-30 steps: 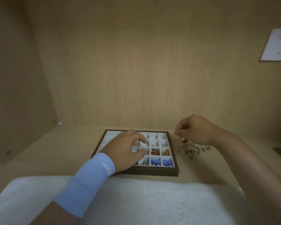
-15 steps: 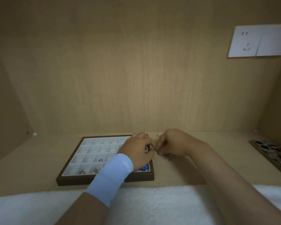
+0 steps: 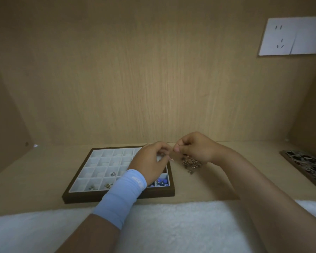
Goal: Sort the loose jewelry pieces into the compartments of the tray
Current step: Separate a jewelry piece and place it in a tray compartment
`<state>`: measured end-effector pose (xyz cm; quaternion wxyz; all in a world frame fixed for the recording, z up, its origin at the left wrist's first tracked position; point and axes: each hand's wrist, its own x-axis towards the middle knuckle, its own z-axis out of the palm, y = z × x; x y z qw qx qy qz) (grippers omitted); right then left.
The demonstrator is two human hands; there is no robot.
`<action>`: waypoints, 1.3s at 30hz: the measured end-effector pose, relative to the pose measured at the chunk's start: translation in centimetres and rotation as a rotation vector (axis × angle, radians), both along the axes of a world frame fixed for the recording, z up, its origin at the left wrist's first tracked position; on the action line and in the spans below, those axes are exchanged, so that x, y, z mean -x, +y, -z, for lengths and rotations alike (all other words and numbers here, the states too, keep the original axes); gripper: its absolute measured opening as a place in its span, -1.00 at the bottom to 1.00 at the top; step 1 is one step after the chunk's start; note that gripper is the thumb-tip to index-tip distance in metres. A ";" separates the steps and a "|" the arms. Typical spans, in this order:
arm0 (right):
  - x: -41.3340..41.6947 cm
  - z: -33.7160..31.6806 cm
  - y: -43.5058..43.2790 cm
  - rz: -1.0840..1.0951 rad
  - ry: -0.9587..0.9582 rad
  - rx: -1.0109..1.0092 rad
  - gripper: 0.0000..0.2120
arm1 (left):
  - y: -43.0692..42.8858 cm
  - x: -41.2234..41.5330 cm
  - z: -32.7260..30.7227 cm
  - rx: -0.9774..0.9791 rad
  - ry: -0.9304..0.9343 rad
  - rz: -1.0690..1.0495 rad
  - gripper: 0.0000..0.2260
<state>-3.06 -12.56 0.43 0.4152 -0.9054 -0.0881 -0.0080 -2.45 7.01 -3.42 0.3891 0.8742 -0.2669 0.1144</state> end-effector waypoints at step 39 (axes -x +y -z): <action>-2.3 -1.1 13.8 -0.193 0.029 -0.068 -0.89 | 14.9 -0.1 -2.6 0.217 0.280 -0.116 -0.88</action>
